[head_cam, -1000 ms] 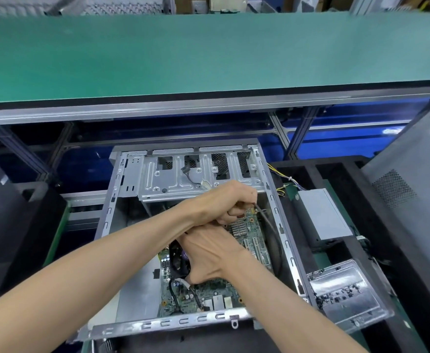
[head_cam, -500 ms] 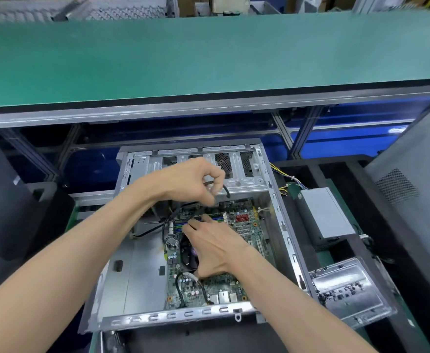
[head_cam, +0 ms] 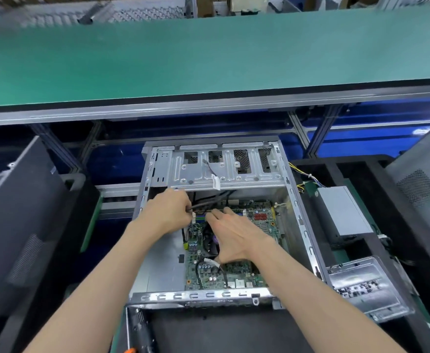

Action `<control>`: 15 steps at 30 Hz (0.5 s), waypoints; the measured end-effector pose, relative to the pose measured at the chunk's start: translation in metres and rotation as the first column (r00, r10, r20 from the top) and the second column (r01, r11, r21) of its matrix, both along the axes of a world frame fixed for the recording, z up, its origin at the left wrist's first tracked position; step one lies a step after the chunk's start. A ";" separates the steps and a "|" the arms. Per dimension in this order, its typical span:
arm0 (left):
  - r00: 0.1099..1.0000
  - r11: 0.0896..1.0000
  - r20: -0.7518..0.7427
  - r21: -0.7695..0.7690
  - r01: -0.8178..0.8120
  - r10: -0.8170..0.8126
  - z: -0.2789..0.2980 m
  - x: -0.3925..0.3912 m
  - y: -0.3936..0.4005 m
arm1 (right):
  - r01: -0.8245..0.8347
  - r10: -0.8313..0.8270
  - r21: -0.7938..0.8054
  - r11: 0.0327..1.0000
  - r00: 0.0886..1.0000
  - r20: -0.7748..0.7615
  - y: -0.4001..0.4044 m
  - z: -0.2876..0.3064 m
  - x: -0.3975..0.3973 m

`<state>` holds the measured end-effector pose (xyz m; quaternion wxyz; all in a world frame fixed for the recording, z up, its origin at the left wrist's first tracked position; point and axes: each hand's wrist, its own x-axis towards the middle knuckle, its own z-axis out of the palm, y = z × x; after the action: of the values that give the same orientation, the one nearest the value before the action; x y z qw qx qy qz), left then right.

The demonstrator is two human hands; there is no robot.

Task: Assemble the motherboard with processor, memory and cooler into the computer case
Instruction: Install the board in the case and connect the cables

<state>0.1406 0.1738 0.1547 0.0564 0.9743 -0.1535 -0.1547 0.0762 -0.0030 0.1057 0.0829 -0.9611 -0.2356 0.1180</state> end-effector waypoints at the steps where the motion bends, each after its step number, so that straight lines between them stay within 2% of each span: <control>1: 0.999 1.000 -0.028 0.019 -0.018 0.019 -0.003 -0.002 0.001 | 0.006 -0.006 -0.015 1.000 1.000 -0.010 0.001 -0.001 0.000; 4: 0.989 0.998 -0.142 0.067 -0.021 0.030 -0.015 -0.008 0.002 | 0.019 -0.020 -0.017 1.000 0.997 -0.071 -0.001 -0.003 0.002; 9: 0.982 0.991 -0.159 0.102 -0.087 0.102 -0.039 -0.016 0.001 | 0.072 -0.069 0.016 0.997 0.990 -0.125 -0.013 0.003 0.002; 11: 0.984 0.987 -0.119 0.102 -0.123 0.134 -0.041 -0.014 0.003 | 0.154 -0.131 0.122 0.981 0.976 -0.171 -0.019 0.008 0.002; 13: 0.982 0.984 -0.093 0.088 -0.157 0.165 -0.042 -0.012 0.004 | 0.287 -0.228 0.277 0.917 0.947 -0.226 -0.025 0.012 0.001; 15: 0.975 0.982 -0.138 0.096 -0.163 0.175 -0.045 -0.012 0.004 | 0.400 -0.351 0.340 0.851 0.915 -0.197 -0.030 0.015 0.001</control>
<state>0.1287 0.1774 0.1097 0.0392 0.9714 -0.0589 -0.2267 0.0774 -0.0329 0.1202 0.3002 -0.9454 -0.0554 0.1137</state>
